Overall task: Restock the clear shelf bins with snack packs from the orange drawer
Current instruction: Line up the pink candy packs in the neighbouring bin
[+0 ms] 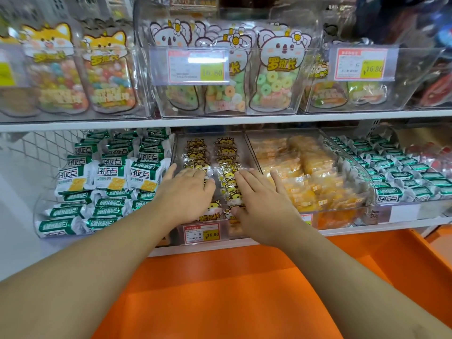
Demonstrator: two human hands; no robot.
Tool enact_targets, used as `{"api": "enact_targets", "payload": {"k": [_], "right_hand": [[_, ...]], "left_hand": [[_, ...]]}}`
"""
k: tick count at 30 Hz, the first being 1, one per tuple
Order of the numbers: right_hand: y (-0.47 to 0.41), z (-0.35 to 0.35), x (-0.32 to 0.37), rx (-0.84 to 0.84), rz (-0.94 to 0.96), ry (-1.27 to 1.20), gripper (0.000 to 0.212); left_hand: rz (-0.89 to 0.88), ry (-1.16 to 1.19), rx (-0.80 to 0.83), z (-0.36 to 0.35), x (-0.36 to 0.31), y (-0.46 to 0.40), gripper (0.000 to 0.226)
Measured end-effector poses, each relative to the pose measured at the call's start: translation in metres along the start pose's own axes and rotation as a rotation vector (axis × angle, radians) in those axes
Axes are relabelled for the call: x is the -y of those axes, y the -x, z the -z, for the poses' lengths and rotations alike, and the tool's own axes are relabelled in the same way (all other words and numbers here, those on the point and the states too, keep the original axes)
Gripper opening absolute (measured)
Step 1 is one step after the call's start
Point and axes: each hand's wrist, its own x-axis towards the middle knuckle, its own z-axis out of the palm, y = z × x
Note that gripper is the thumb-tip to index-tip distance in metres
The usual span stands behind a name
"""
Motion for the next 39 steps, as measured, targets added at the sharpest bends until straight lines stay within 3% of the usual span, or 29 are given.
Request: {"api": "enact_targets", "payload": {"k": [3,6,13,20,30,39], "right_hand": [[-0.002,0.004,-0.001,-0.001,-0.006,-0.061,0.084],[-0.006,0.011,0.002,0.011,-0.014,-0.144,0.086],[-0.046,0.047,0.012,0.002,-0.057,-0.406,0.051],[-0.097,0.014,0.031,-0.049,-0.039,-0.384,0.012],[-0.106,0.011,0.022,-0.099,-0.12,-0.324,0.019],[-0.106,0.007,0.023,-0.065,-0.072,-0.318,0.031]], "left_hand": [[-0.017,0.159,-0.101,0.004,0.007,0.008,0.058],[-0.063,0.154,-0.105,0.005,0.016,0.02,0.06],[-0.116,0.126,-0.19,-0.009,0.026,0.028,0.059],[-0.151,0.149,-0.235,-0.014,0.028,0.022,0.054],[-0.173,0.119,-0.155,-0.005,0.027,0.014,0.049],[-0.161,0.069,-0.082,-0.006,0.023,0.008,0.045]]}}
